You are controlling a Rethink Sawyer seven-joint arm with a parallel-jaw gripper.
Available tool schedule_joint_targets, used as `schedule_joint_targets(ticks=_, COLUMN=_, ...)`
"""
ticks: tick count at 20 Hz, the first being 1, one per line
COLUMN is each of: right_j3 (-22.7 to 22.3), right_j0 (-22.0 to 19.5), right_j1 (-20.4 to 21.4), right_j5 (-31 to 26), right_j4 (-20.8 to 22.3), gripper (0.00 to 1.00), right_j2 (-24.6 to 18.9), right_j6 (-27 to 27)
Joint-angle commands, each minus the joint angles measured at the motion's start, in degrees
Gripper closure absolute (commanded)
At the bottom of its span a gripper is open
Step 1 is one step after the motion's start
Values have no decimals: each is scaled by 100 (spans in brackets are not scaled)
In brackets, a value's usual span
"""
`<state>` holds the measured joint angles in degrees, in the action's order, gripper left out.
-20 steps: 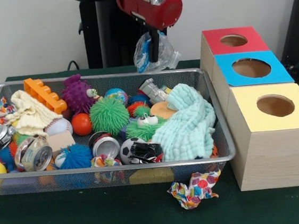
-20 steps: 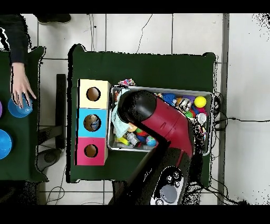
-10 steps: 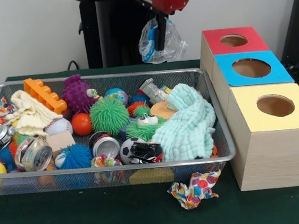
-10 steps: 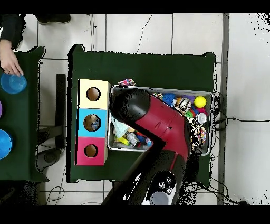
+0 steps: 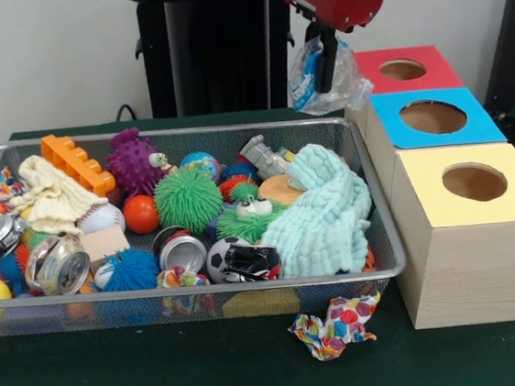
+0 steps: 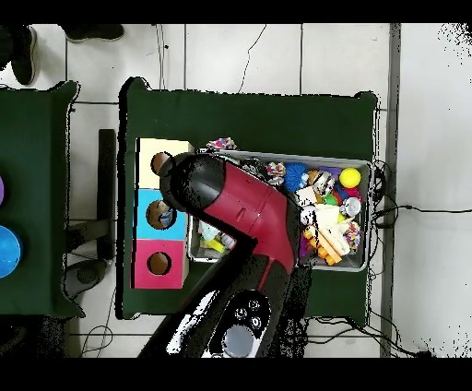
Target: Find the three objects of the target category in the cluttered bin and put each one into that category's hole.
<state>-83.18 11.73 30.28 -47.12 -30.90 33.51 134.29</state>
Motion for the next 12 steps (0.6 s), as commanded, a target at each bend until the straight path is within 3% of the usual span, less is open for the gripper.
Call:
schedule_joint_targets(ticks=1, right_j3=-52, right_j0=-34, right_j1=-340, right_j5=26, right_j4=-198, gripper=100, right_j2=-377, right_j6=1712)
schedule_joint_targets(ticks=12, right_j3=115, right_j0=48, right_j1=-508, right_j5=75, right_j4=-259, gripper=100, right_j2=-417, right_j6=1987)
